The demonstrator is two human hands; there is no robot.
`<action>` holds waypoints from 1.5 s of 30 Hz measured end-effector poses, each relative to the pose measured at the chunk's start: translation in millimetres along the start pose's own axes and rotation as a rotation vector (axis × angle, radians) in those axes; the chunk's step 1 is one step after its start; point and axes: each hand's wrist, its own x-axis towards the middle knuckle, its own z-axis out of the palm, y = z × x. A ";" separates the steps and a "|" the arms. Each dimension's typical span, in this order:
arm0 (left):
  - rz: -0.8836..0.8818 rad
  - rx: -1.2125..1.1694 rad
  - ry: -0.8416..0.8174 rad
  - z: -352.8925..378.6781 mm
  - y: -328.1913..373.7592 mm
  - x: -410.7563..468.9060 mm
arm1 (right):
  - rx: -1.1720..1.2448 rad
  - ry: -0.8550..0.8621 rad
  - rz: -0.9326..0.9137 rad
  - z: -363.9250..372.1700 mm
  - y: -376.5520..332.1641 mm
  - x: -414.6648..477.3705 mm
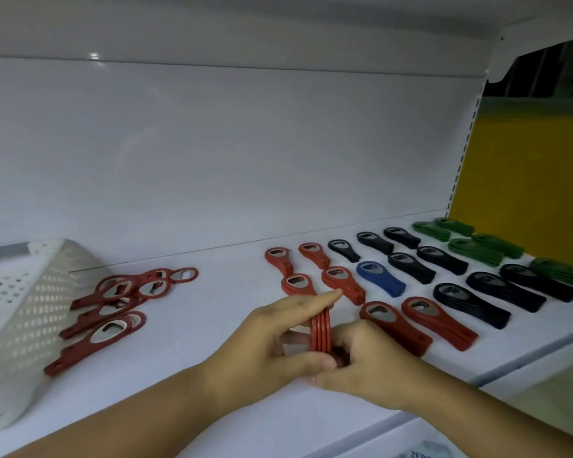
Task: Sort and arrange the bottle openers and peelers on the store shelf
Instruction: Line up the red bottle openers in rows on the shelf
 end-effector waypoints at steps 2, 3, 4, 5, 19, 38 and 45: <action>0.043 -0.019 0.099 3.0 -6.2 -2.4 | -0.019 0.001 0.003 -0.7 0.6 2.3; 0.057 -0.023 0.143 4.3 -7.9 -3.1 | -0.019 -0.002 0.014 -1.4 1.3 3.3; 0.060 -0.035 0.170 5.2 -9.1 -3.3 | -0.024 -0.004 0.028 -2.2 1.5 3.8; 0.058 -0.055 0.178 5.5 -9.6 -3.5 | -0.021 -0.008 0.039 -3.5 1.5 3.9; -0.064 -0.446 0.090 -1.5 -13.5 -9.2 | 0.054 0.008 0.045 -1.7 -11.9 -1.1; -0.389 -0.222 0.495 -15.9 -21.4 -1.3 | -0.676 0.055 0.586 -34.3 -40.0 16.2; -0.346 -0.181 0.491 -18.1 -24.5 -1.6 | -0.956 0.150 0.402 -44.0 -55.2 20.4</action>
